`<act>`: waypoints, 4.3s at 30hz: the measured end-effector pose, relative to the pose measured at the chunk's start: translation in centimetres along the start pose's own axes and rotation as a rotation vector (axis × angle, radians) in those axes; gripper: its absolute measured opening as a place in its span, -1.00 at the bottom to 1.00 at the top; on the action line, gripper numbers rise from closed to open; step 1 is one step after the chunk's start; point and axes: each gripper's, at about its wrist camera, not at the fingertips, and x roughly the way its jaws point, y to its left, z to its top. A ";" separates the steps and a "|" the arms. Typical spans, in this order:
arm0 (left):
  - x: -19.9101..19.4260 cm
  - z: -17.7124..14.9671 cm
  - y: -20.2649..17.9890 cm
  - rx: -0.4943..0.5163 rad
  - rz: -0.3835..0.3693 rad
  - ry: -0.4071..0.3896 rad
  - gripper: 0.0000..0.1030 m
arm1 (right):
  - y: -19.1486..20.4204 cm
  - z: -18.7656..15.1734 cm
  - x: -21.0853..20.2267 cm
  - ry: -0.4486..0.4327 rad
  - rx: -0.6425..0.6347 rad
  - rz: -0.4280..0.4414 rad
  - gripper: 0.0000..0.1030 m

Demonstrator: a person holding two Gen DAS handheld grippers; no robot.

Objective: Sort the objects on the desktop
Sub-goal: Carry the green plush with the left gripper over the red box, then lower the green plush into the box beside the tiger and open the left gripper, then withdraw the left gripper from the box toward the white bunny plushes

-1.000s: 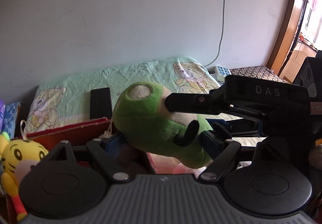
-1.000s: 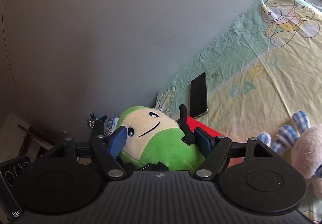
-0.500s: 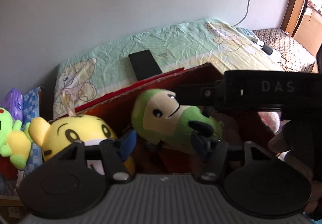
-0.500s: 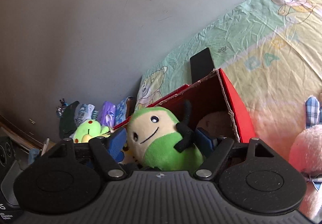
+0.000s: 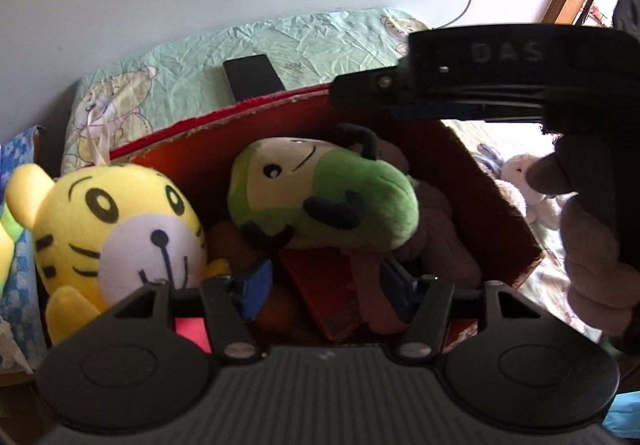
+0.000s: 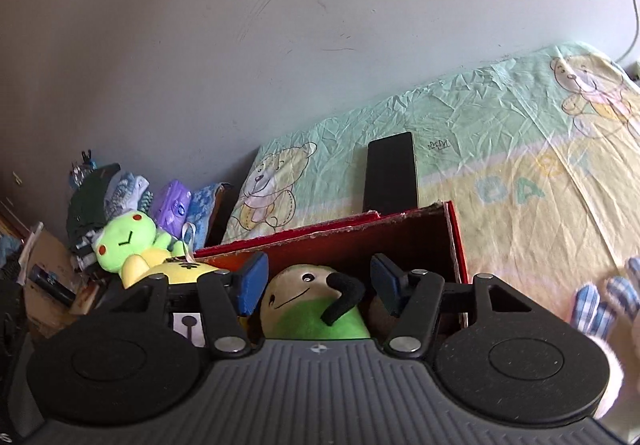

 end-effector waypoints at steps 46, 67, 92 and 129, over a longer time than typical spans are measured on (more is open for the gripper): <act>-3.2 -3.2 0.8 0.033 0.145 0.003 0.32 | 0.6 -4.6 4.0 0.403 0.288 0.122 -0.04; -1.6 -2.8 0.9 -0.059 0.245 0.059 0.31 | 0.7 -4.5 2.1 0.335 0.222 0.129 -0.09; -1.8 -2.7 -0.7 -0.069 0.347 0.055 0.31 | 1.3 -5.5 0.7 0.251 0.129 0.084 -0.16; -3.7 -1.9 -9.4 -0.188 0.637 -0.053 0.29 | -1.7 -5.6 -8.3 0.069 -0.120 0.091 -0.01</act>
